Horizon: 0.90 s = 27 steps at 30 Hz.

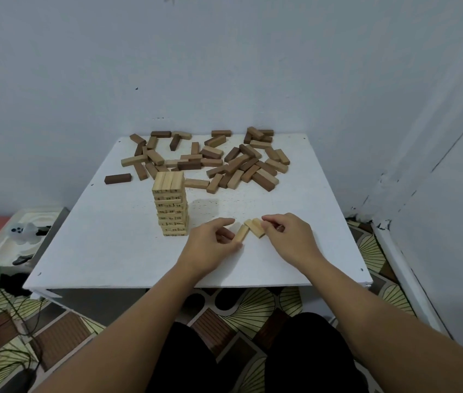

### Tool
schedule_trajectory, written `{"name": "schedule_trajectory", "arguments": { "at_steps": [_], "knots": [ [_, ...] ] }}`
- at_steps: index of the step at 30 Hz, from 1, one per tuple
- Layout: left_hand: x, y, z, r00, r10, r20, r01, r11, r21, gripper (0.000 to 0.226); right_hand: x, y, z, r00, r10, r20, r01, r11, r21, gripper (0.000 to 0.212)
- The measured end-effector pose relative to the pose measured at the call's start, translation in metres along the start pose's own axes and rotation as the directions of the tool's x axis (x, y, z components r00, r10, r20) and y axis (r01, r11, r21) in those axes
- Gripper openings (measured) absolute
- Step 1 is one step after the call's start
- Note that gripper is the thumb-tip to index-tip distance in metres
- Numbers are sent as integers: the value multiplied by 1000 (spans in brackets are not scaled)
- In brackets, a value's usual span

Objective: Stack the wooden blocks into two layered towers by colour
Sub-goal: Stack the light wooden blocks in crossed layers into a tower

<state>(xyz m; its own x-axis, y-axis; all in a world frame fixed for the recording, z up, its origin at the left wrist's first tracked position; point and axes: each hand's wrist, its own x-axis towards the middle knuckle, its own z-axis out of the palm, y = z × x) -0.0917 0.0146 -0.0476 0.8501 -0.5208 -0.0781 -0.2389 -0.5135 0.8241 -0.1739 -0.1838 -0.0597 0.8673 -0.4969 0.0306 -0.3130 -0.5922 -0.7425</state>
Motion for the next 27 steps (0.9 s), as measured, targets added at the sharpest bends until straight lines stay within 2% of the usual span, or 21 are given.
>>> {"name": "schedule_trajectory", "arguments": {
  "at_steps": [3, 6, 9, 12, 19, 27],
  "knots": [
    [4, 4, 2, 999, -19, 29, 20, 1000, -17, 58, -4, 3, 0, 1000, -9, -27, 10, 999, 44, 27],
    [5, 9, 8, 999, -27, -27, 27, 999, 21, 52, -6, 2, 4, 999, -9, -35, 12, 997, 78, 25],
    [8, 10, 12, 998, -36, -47, 38, 998, 49, 60, -6, 2, 4, 999, -18, -38, 21, 997, 78, 28],
    [14, 11, 10, 999, -45, -10, 45, 996, 75, 71, -7, 3, 5, 998, -49, -37, 50, 998, 32, 28],
    [32, 17, 7, 992, -95, 89, 75, 976, 202, 71, -6, 6, 7, 994, -96, -42, 95, 995, -28, 30],
    [37, 13, 11, 990, -121, 77, 104, 977, 187, 71, -7, 9, 11, 989, -122, -83, 123, 992, 4, 22]
  ]
}}
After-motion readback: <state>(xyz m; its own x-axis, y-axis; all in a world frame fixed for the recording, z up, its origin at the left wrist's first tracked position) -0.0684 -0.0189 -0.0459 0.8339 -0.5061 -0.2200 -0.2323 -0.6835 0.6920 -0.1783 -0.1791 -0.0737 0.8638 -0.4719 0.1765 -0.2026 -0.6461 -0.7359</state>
